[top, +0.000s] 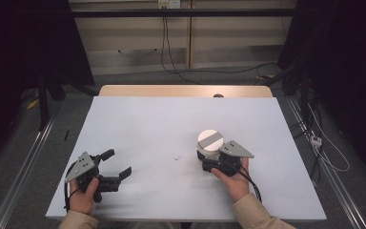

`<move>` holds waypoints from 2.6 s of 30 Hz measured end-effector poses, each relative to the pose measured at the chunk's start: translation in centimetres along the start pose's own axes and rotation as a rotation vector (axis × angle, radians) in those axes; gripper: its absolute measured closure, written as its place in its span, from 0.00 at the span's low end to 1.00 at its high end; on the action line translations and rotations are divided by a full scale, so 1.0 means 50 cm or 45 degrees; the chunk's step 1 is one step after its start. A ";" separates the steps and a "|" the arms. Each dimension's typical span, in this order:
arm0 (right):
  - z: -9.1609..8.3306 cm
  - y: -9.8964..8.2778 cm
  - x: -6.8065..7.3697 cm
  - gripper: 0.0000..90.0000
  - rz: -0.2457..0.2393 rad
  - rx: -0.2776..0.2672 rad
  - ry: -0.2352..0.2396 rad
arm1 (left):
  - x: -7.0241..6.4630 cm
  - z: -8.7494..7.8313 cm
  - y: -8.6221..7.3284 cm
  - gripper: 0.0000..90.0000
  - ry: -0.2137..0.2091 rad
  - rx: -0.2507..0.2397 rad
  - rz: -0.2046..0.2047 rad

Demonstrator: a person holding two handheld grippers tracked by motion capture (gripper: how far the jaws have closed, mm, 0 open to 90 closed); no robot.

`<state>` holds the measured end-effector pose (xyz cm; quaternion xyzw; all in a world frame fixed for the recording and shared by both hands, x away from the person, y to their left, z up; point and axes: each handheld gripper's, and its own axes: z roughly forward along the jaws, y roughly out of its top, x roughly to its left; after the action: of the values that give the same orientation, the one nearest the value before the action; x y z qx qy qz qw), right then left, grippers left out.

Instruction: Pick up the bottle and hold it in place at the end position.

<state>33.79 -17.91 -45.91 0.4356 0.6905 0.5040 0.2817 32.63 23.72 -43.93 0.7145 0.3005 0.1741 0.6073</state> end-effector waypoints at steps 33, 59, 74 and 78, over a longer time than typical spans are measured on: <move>0.043 0.051 0.006 0.20 -0.016 -0.045 0.067 | 0.000 0.000 0.000 0.04 -0.002 0.005 0.000; 0.104 0.066 0.010 0.20 -0.050 -0.019 0.074 | 0.000 0.003 -0.003 0.04 -0.014 0.010 -0.003; 0.124 0.071 0.012 0.20 -0.059 -0.009 0.079 | 0.000 0.004 -0.004 0.04 -0.018 0.013 -0.007; 0.127 0.072 0.012 0.20 -0.058 -0.010 0.085 | 0.000 0.004 -0.004 0.04 -0.015 0.014 -0.010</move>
<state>39.92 -14.08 -44.59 0.4018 0.7071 0.5145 0.2717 32.73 23.58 -44.18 0.7176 0.3007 0.1659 0.6059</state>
